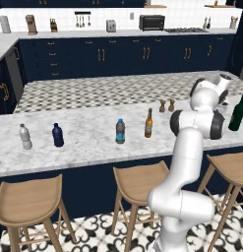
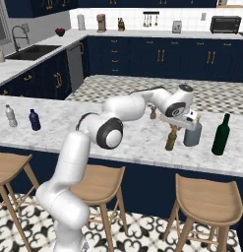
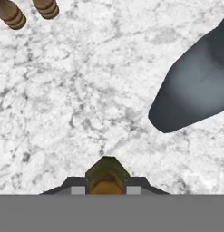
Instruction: Move the plastic bottles in the middle to the plastics group, and the glass bottles in the middle to the glass group.
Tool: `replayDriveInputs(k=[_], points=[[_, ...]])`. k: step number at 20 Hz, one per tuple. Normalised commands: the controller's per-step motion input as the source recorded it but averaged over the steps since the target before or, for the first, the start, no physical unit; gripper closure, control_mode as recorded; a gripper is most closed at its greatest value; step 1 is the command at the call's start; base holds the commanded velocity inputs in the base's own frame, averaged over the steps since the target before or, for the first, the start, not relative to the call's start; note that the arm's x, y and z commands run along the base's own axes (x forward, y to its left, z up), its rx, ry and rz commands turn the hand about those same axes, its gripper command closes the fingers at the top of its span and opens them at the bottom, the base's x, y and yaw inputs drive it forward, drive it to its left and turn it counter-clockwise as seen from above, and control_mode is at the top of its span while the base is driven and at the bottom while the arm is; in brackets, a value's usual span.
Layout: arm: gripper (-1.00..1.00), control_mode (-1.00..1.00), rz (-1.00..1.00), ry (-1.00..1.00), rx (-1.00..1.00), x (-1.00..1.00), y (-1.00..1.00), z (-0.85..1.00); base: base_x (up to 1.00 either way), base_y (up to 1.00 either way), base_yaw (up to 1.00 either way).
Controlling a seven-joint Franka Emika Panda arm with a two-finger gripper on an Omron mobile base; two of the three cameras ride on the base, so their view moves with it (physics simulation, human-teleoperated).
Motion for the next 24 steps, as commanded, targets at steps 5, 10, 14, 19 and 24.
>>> replayDriveInputs(k=[5, 10, 14, 19, 24], points=[[1.00, -1.00, 0.00, 0.00, -0.14, 0.15, 0.04, -0.61, 0.00, 0.00, 0.00], [-1.00, -1.00, 0.00, 0.05, -0.01, 0.12, 0.00, -0.50, 0.00, 0.00, 0.00], [-1.00, -1.00, 0.00, 0.04, 0.00, 0.20, -0.01, -0.26, 0.00, 0.00, 0.00], [-1.00, -1.00, 0.00, 0.00, 0.02, -0.03, 0.00, -0.09, 0.00, 0.00, 0.00], [-1.00, -1.00, 0.00, 0.00, 0.02, -0.10, 0.00, 0.07, 0.00, 0.00, 0.00]])
